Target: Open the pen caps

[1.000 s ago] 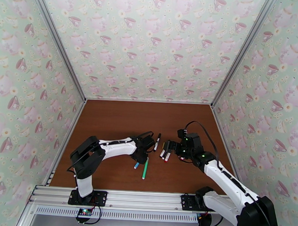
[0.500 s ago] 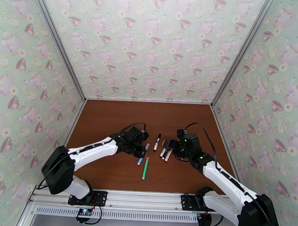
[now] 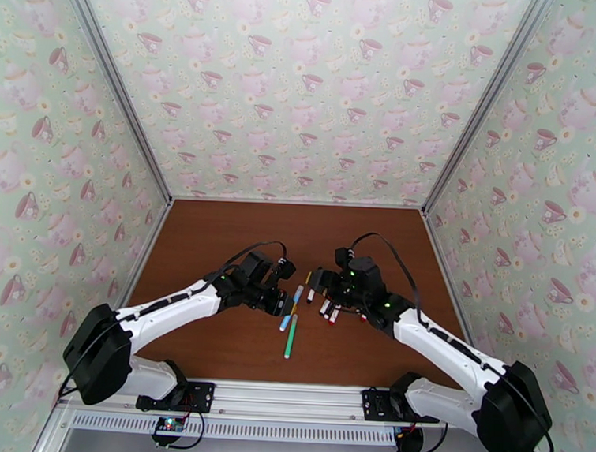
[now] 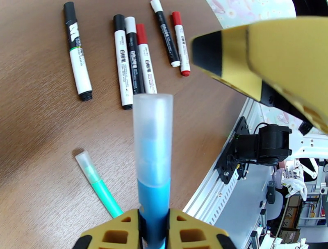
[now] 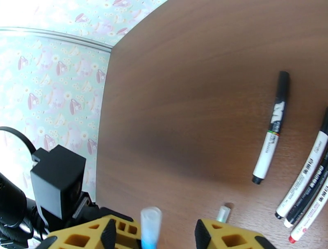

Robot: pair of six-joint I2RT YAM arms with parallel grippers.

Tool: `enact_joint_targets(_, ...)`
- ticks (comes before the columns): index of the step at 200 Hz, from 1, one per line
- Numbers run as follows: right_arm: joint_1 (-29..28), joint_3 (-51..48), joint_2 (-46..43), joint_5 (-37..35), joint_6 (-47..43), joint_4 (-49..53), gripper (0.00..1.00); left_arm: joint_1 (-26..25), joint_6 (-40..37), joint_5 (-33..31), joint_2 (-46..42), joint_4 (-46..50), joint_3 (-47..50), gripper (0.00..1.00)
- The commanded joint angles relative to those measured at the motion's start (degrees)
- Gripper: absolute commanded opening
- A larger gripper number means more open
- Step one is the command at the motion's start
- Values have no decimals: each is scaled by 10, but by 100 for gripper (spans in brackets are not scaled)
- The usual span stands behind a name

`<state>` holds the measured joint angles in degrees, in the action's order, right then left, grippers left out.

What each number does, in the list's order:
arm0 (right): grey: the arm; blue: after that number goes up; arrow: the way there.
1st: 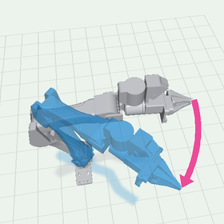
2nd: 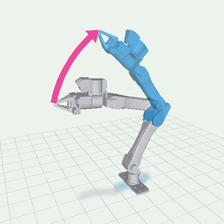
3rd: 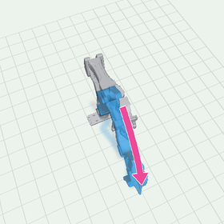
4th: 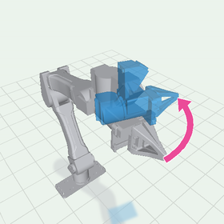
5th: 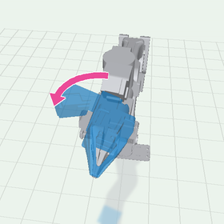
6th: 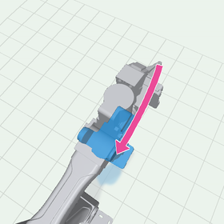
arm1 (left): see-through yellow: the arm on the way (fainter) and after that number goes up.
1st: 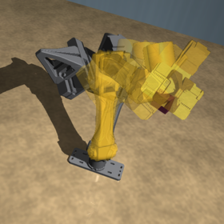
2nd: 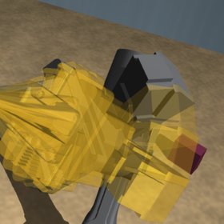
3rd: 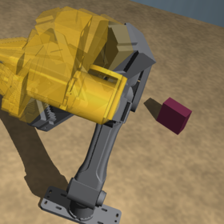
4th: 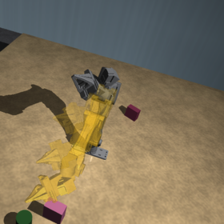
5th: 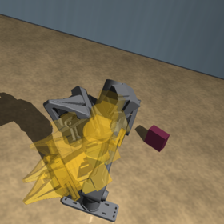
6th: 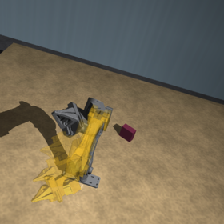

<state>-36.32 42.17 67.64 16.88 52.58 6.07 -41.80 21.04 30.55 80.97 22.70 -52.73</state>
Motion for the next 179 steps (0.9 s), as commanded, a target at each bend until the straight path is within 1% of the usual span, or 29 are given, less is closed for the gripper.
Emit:
enact_joint_targets(1,-11,33,22,-36,6,20,57,1,-2,15,-15,-9,3,18)
enact_joint_targets(29,-18,47,42,-37,4,22,57,-1,1,21,-17,-17,2,18)
enact_joint_targets(62,-25,56,64,-18,1,20,51,-4,6,23,-14,-24,-4,18)
enact_joint_targets(104,-42,67,85,-8,-6,25,48,-10,15,24,-10,-32,-12,18)
enact_joint_targets(135,-45,67,88,-12,-2,22,40,-12,19,16,-8,-33,-15,19)
enact_joint_targets(179,-46,62,87,-11,1,22,32,-15,33,15,-2,-47,-14,19)
